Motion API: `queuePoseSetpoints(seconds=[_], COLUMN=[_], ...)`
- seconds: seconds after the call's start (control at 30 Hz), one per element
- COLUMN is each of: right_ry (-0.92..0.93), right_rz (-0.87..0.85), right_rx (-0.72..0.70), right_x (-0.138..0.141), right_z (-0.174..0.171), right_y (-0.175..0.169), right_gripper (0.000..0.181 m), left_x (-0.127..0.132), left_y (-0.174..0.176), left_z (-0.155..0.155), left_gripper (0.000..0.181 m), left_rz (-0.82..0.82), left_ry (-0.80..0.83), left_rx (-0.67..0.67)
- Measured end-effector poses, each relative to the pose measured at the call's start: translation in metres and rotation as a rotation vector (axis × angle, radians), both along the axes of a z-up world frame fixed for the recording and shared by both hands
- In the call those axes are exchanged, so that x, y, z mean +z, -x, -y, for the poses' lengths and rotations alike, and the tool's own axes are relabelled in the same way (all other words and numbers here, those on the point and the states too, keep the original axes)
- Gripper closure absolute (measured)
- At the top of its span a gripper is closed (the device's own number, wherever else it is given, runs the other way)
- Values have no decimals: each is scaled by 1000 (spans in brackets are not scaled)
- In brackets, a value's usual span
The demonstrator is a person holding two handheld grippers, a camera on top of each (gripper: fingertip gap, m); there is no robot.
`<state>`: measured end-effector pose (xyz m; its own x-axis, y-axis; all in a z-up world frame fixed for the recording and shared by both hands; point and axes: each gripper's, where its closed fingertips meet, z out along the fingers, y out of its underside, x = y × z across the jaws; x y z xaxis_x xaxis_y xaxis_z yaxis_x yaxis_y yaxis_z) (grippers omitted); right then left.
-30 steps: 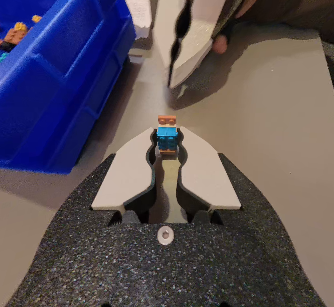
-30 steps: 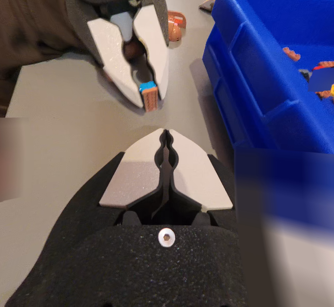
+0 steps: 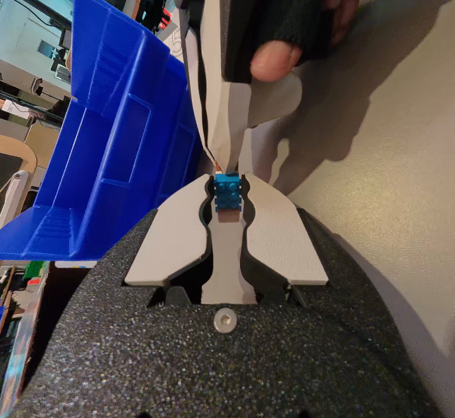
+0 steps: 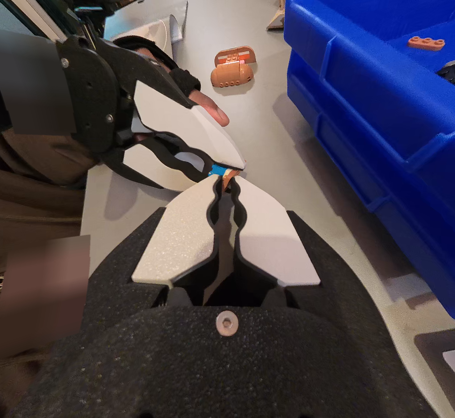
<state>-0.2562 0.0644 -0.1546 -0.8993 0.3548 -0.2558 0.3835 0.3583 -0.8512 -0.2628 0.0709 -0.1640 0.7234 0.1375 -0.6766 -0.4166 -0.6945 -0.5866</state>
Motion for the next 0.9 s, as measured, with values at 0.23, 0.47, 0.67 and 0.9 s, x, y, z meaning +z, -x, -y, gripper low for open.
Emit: queuePoseSetpoints(seconds=[0.23, 0.47, 0.67, 0.9], right_ry=[23, 41, 165, 515], right_rz=[-2, -2, 51, 138], right_rx=[40, 67, 38, 120], right_x=[5, 8, 21, 68], right_z=[-1, -2, -11, -20], right_y=[-5, -8, -3, -13], right_gripper=[175, 176, 176, 176], left_x=[5, 10, 24, 46], left_y=[-8, -12, -8, -6], left_z=[-2, -3, -1, 3], left_gripper=[160, 160, 151, 137], left_rz=[78, 116, 98, 225], left_ry=[-63, -100, -221, -417], left_rx=[-56, -87, -69, -81])
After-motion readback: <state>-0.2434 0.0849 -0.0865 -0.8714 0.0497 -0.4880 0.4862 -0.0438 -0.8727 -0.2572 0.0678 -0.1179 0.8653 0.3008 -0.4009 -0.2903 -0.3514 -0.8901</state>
